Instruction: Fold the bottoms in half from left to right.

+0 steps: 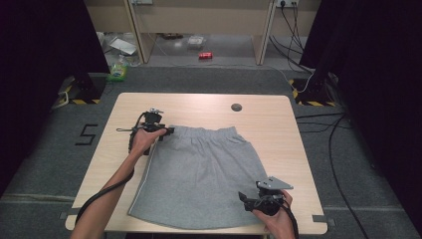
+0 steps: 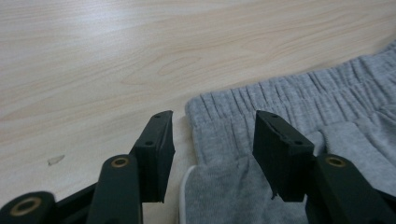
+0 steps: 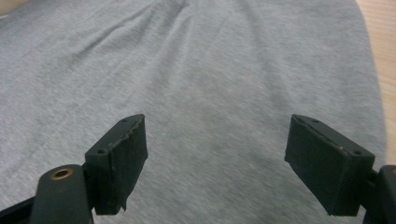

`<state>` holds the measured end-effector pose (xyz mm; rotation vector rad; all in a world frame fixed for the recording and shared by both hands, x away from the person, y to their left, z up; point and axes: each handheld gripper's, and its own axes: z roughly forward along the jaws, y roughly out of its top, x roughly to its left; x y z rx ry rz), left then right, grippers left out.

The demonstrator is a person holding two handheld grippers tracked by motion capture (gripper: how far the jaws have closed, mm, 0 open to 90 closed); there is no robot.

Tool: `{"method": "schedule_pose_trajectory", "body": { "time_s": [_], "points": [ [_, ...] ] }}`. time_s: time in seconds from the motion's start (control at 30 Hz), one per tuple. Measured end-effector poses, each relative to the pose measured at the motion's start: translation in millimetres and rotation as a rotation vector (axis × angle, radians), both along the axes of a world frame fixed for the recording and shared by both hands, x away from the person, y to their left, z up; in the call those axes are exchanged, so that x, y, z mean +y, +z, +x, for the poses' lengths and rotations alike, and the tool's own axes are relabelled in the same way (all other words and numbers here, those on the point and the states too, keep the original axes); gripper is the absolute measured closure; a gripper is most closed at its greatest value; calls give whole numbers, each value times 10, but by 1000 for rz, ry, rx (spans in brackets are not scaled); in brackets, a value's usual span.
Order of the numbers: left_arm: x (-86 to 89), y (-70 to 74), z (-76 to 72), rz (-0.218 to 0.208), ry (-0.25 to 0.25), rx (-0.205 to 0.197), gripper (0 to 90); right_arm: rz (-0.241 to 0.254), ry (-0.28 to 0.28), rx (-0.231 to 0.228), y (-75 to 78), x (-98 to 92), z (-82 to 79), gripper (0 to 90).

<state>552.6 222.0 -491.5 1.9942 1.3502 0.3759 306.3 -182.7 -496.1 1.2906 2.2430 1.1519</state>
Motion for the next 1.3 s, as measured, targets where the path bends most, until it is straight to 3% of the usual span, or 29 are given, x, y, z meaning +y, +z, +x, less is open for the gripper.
{"method": "schedule_pose_trajectory", "body": {
  "time_s": [0.13,0.3,0.47,0.73,0.93,1.3],
  "points": [
    [-50,-39,55,36,0,10,503,5,20,-9,12,90,-19,213],
    [-49,-92,105,35,7,42,516,6,60,-10,14,252,-37,214],
    [-70,-89,114,41,-3,49,556,5,117,-15,14,477,-37,215],
    [-60,-110,103,-6,-11,40,718,12,194,-38,33,860,-21,218],
    [-39,-117,108,5,-8,24,752,11,247,-39,28,1169,9,223],
    [-74,-90,82,106,-35,-16,810,12,364,-55,34,1788,8,238]
  ]
}}
